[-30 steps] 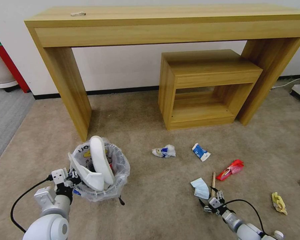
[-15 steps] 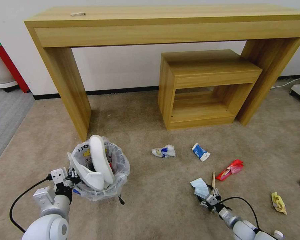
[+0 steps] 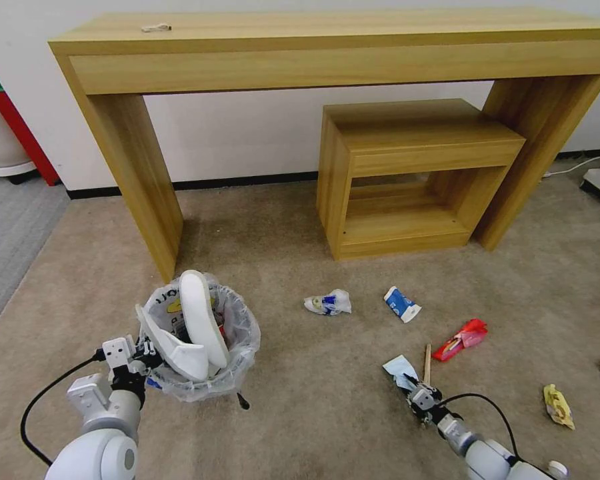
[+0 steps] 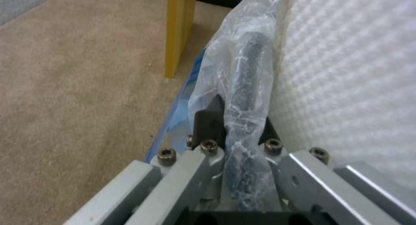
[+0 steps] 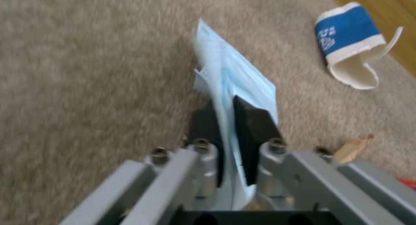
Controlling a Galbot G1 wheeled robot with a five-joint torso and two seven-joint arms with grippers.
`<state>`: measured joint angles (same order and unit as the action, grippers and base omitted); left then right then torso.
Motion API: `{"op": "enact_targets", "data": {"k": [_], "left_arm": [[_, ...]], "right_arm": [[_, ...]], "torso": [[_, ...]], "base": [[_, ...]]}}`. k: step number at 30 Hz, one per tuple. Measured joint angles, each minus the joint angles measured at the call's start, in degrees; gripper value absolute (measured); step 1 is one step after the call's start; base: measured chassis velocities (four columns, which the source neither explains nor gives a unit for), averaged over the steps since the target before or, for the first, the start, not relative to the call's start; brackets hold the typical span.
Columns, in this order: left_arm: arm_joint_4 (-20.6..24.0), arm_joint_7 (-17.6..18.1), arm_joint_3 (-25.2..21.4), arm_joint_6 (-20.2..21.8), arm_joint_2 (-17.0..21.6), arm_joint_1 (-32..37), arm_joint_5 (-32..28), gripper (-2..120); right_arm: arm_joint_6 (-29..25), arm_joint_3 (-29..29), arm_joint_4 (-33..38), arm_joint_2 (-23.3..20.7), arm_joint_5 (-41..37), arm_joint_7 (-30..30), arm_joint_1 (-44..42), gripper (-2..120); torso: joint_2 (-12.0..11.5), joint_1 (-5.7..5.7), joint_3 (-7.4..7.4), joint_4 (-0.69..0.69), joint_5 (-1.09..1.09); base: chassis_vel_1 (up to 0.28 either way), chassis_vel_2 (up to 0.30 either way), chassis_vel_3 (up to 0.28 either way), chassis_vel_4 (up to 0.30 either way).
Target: Pick up the trash bin and place the garbage on the floor into it.
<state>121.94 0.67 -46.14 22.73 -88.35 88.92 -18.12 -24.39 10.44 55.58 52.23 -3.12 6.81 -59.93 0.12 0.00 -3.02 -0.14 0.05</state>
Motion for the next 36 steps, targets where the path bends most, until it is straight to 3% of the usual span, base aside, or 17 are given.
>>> {"op": "enact_targets", "data": {"k": [3, 13, 17, 19, 22, 24, 27, 29, 35, 36], "left_arm": [[-0.01, 0.0, -0.01, -0.01, 0.0, 0.0, 0.02, 2], [-0.76, 0.02, -0.06, -0.02, -0.1, -0.07, 0.51, 2], [-1.39, 0.0, 0.08, -0.02, -0.12, -0.2, 1.01, 2], [-1.45, -0.01, 0.11, -0.02, -0.12, -0.2, 1.08, 2], [-1.53, -0.19, 0.5, 0.0, -0.19, -0.14, 1.7, 2], [-1.11, -0.26, 0.8, 0.35, -0.13, 0.04, 1.86, 2], [-0.8, -0.26, 0.96, 0.5, -0.01, 0.17, 1.95, 2], [-0.33, -0.33, 1.21, 0.8, 0.05, 0.29, 1.98, 2], [0.27, -0.35, 1.29, 0.94, -0.07, 0.52, 2.15, 2], [0.7, -0.37, 1.31, 1.1, -0.15, 0.62, 2.16, 2]], "right_arm": [[-0.74, -0.46, 0.35, -0.06, -0.31, -0.31, -0.17, 0], [-2.88, -3.66, 8.02, -2.36, -6.42, -2.97, -2.04, 0], [-4.47, -7.38, 20.0, -5.75, -14.89, -6.16, -3.79, 0], [-4.66, -7.87, 21.62, -6.25, -16.15, -6.65, -3.83, 0], [-5.31, -8.89, 31.85, -9.52, -24.03, -10.84, -2.13, 0], [-5.34, -7.51, 39.49, -11.93, -28.83, -14.81, 1.08, 0], [-5.16, -5.7, 43.28, -13.29, -31.64, -16.94, 3.07, 0], [-5.04, -1.15, 48.08, -14.72, -37.26, -20.12, 6.88, 0], [-5.02, 5.35, 50.71, -14.29, -42.69, -22.76, 12.14, 0], [-4.95, 8.51, 51.39, -13.69, -44.28, -23.14, 14.79, 0]], "torso": [[0.0, 0.0, 0.0, 0.0, 0.0], [0.0, 0.0, 0.0, -0.01, -0.01], [0.0, 0.0, 0.01, -0.01, -0.01], [0.0, 0.0, 0.01, -0.01, -0.01], [0.0, 0.0, 0.01, 0.0, -0.01], [0.0, 0.0, 0.01, 0.01, -0.02], [0.0, 0.0, 0.01, 0.01, -0.01], [0.0, 0.0, 0.01, -0.01, -0.01], [0.0, 0.0, 0.01, -0.01, -0.01], [0.0, 0.0, 0.01, 0.0, -0.01]], "base": [[0.0, 0.0, 0.0, 0.0], [0.0, 0.0, 0.0, 0.0], [0.0, 0.0, 0.0, 0.0], [0.0, 0.0, 0.0, 0.0], [0.0, 0.0, 0.0, 0.0], [0.0, 0.0, 0.0, 0.0], [0.0, 0.0, 0.0, 0.0], [0.0, 0.0, 0.0, 0.0], [0.0, 0.0, 0.0, 0.0], [0.0, 0.0, 0.0, 0.0]]}}
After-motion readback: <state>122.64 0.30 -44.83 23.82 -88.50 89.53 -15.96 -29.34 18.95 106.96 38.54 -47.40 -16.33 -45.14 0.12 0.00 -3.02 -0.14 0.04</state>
